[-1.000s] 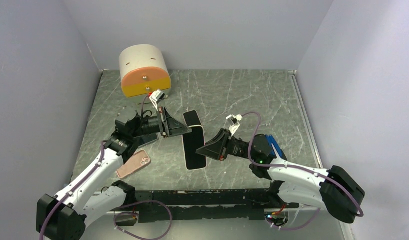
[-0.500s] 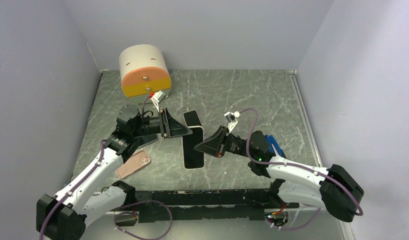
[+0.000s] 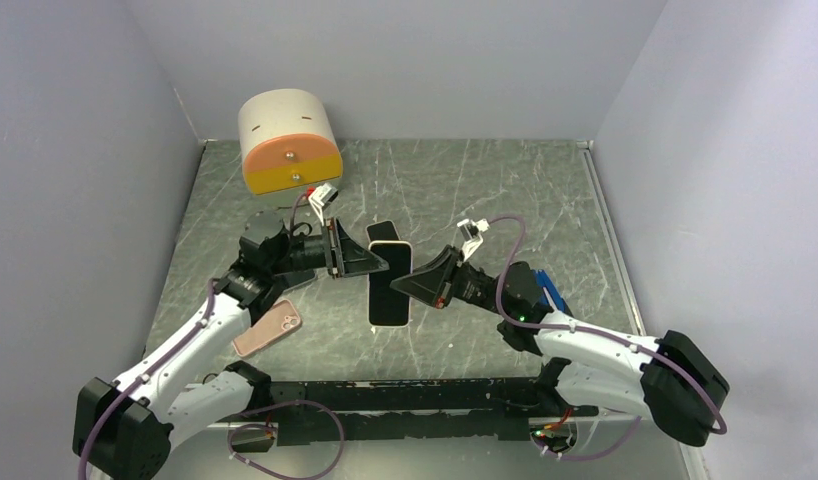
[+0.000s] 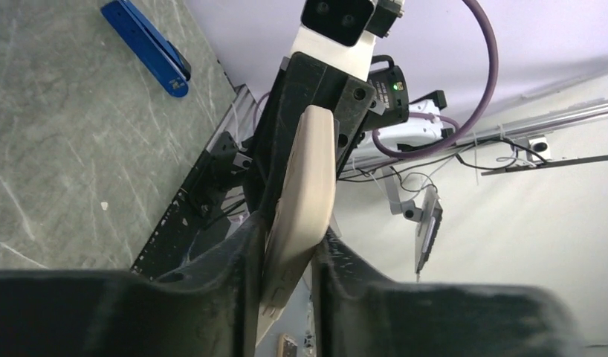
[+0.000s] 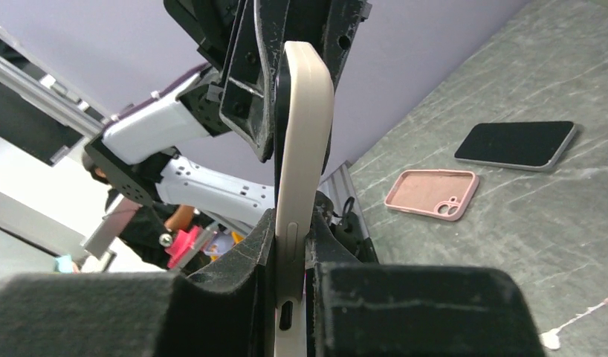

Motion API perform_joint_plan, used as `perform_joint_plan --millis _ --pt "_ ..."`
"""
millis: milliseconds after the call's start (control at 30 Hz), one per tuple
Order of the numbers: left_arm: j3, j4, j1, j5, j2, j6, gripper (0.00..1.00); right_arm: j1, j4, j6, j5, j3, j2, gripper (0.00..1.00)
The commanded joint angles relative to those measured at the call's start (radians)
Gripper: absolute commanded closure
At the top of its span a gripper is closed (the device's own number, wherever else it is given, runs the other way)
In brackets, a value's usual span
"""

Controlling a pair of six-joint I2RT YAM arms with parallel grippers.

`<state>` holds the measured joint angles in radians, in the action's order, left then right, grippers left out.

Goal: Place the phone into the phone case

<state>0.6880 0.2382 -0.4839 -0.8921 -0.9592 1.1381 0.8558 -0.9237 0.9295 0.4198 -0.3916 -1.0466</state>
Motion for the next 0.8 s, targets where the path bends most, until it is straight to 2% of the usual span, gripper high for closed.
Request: perform_joint_plan --millis 0,67,100,233,367,433,600,767 --pt "0.0 0.057 -0.027 -0.004 -0.009 0.003 0.86 0.002 -0.145 0.0 0.0 -0.043 -0.01 0.95" --pt "-0.005 0.049 -0.028 0.001 0.003 -0.018 0.96 0.001 -0.123 -0.002 -0.01 -0.039 0.001 0.86" --pt "-0.005 0.037 -0.028 0.005 0.008 -0.033 0.97 0.001 -0.104 -0.002 -0.017 -0.038 0.01 0.81" --pt "-0.012 0.014 -0.027 0.01 0.02 -0.074 0.98 -0.027 -0.046 0.006 -0.019 -0.045 0.044 0.66" --pt "-0.032 0.081 -0.03 -0.014 0.017 -0.059 0.97 -0.056 0.028 0.005 -0.014 -0.075 0.079 0.46" --pt "-0.036 0.105 -0.031 -0.029 0.011 -0.056 0.97 -0.066 0.084 -0.003 -0.024 -0.097 0.093 0.39" --pt "-0.025 0.083 -0.038 -0.047 0.001 -0.091 0.98 -0.087 0.151 0.001 -0.013 -0.135 0.094 0.4" --pt "-0.011 0.031 -0.043 -0.048 -0.003 -0.129 0.98 -0.093 0.136 0.022 -0.001 -0.137 0.076 0.44"
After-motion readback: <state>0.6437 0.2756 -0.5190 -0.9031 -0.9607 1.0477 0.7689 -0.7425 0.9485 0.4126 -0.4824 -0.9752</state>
